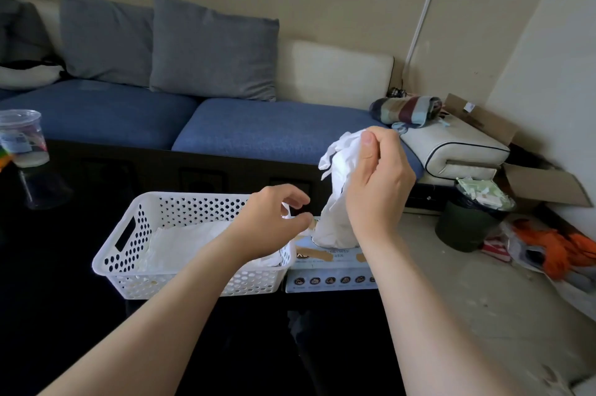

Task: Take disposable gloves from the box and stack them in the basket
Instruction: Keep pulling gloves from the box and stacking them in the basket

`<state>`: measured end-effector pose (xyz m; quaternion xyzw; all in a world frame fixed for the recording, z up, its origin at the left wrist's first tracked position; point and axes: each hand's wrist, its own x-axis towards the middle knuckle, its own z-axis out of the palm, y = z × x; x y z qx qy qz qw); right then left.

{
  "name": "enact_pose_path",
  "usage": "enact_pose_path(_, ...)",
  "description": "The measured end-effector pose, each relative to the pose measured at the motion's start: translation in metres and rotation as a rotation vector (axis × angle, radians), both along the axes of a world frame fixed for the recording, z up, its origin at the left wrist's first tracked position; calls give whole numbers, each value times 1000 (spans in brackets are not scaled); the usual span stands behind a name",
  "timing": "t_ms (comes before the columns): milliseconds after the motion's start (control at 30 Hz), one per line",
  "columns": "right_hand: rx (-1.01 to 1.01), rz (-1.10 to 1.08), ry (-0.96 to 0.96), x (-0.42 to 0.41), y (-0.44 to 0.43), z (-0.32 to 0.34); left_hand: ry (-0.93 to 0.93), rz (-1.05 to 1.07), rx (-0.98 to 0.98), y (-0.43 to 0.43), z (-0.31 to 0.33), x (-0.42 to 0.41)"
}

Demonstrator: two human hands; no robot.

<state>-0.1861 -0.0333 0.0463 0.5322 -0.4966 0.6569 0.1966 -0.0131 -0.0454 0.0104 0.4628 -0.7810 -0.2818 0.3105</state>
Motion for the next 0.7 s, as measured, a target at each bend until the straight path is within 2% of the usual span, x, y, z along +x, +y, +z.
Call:
enact_pose_path(133, 82, 80, 17, 19, 4, 3, 181, -47, 89, 2, 4, 3)
enact_pose_path(333, 445, 172, -272, 34, -2, -3, 461, -137, 309, 6, 17, 18)
enact_pose_path(433, 613, 213, -462, 34, -3, -4, 621, -39, 458, 3, 17, 27)
enact_pose_path(533, 809, 352, -656, 41, 1, -3, 703, 84, 507, -1, 17, 34)
enact_pose_path(600, 948, 411, -678, 44, 2, -3, 756, 151, 513, -2, 18, 38)
enact_pose_path(700, 1166, 480, -590, 52, 6, 1, 818, 259, 500, -4, 17, 45)
